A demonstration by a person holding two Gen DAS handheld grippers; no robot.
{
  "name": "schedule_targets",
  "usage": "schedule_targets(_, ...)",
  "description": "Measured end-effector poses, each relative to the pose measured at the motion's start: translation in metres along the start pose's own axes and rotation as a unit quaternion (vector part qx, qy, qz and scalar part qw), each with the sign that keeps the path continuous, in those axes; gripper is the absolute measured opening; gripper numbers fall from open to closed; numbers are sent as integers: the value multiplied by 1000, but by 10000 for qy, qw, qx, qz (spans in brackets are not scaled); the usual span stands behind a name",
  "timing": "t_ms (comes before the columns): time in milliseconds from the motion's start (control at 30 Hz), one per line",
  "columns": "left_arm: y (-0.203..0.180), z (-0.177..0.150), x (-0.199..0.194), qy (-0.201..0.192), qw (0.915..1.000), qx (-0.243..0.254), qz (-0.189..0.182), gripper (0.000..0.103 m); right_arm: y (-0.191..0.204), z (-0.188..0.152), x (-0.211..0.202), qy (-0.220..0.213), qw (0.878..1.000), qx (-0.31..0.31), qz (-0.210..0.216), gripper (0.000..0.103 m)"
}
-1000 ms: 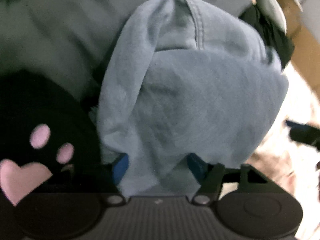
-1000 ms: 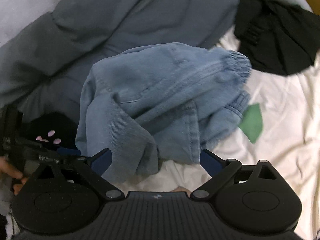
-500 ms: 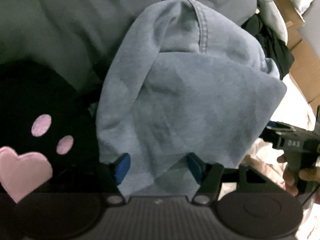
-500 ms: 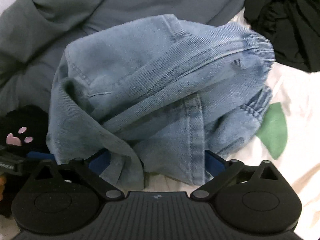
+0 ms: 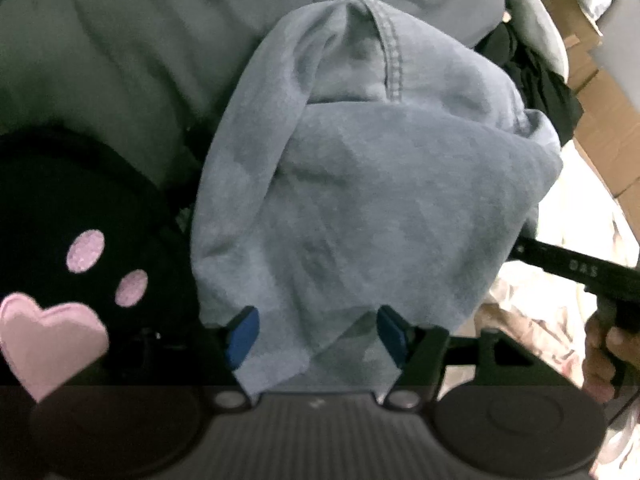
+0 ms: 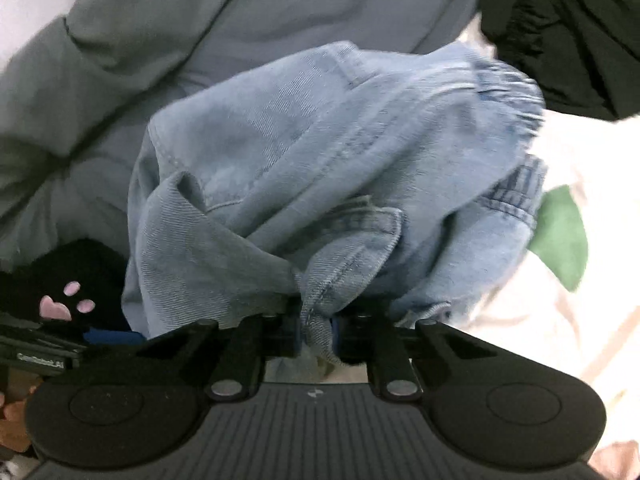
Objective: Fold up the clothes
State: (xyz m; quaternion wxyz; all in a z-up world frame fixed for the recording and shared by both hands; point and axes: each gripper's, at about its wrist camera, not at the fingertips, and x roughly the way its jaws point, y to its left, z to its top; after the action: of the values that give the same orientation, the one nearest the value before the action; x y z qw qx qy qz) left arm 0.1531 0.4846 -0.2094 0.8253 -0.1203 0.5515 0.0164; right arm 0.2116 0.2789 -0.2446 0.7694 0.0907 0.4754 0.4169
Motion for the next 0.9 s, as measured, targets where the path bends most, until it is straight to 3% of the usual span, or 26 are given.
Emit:
schedule_targets(100, -2, -4, 5, 75, 10000, 53, -33, 84, -1, -4, -18, -132, 9996, 242, -71, 10)
schedule_targets(233, -2, -12, 28, 315, 9995, 29, -79, 88, -8, -12, -37, -243, 9981, 526, -190, 10)
schedule_targets(367, 6, -19, 55, 441, 9978, -431, -238, 88, -11, -13, -52, -328, 9957, 814, -307, 3)
schedule_targets(433, 7, -21, 61, 371, 9967, -623, -353, 77, -15, -13, -59, -354, 9944, 941, -337, 2)
schedule_targets(500, 7, -23, 64, 271, 9952, -789, -511, 38, -15, -14, -65, -374, 9937, 985, -370, 2)
schedule_targets(533, 5, -23, 64, 276, 9950, -792, -539, 32, -16, -13, -68, -382, 9936, 990, -388, 2)
schedule_targets(600, -3, -22, 59, 176, 9956, -696, -597, 10, -18, -12, -74, -444, 9923, 1069, -446, 2)
schedule_targets(733, -20, -24, 39, -108, 9944, -395, -971, 7, -28, -9, -93, -623, 9882, 1267, -589, 2)
schedule_targets(900, -56, -28, 6, -355, 9857, 54, -1644, 6, -47, -11, -122, -744, 9837, 1358, -915, 2)
